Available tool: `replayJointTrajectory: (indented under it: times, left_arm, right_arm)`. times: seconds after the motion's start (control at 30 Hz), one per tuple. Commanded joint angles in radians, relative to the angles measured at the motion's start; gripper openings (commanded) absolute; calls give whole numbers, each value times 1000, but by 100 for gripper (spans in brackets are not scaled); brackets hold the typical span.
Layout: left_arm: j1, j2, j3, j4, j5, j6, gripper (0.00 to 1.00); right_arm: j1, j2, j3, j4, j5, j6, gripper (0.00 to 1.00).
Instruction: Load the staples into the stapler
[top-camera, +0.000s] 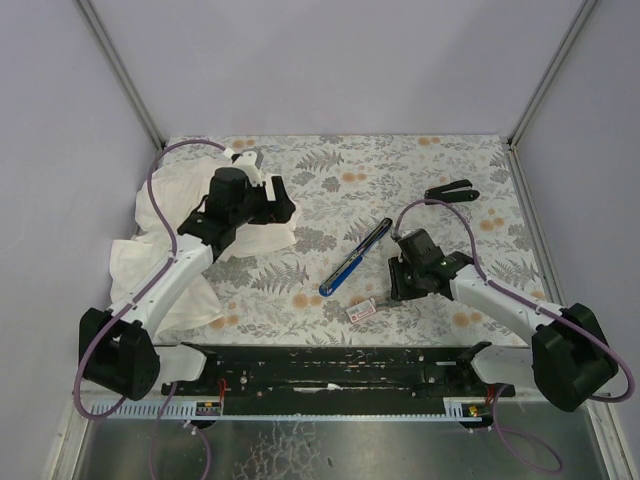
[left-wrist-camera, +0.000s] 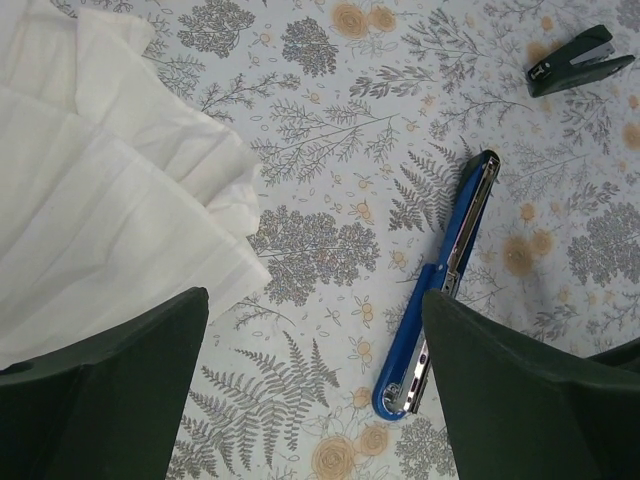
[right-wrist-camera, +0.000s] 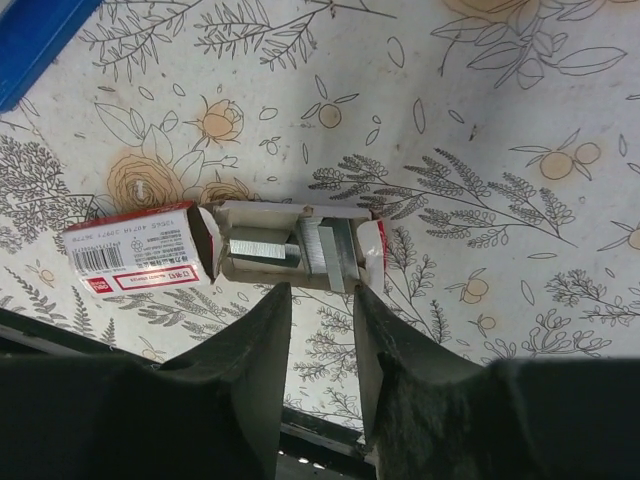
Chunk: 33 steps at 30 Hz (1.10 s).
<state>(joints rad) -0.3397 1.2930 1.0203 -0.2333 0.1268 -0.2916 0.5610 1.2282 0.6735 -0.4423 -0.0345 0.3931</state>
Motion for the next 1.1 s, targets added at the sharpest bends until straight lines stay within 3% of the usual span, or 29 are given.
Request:
replayJointTrajectory:
  times: [0.0, 0.63, 1.07]
  left_arm:
    - [2, -52, -7, -9, 8, 31, 87]
    - [2, -67, -29, 0, -13, 22, 87]
    - [1, -57, -32, 0, -32, 24, 88]
  right_arm:
    - [41, 30, 20, 15, 47, -7, 37]
    - [60, 129, 29, 73, 84, -24, 26]
    - [60, 117, 34, 84, 43, 8, 3]
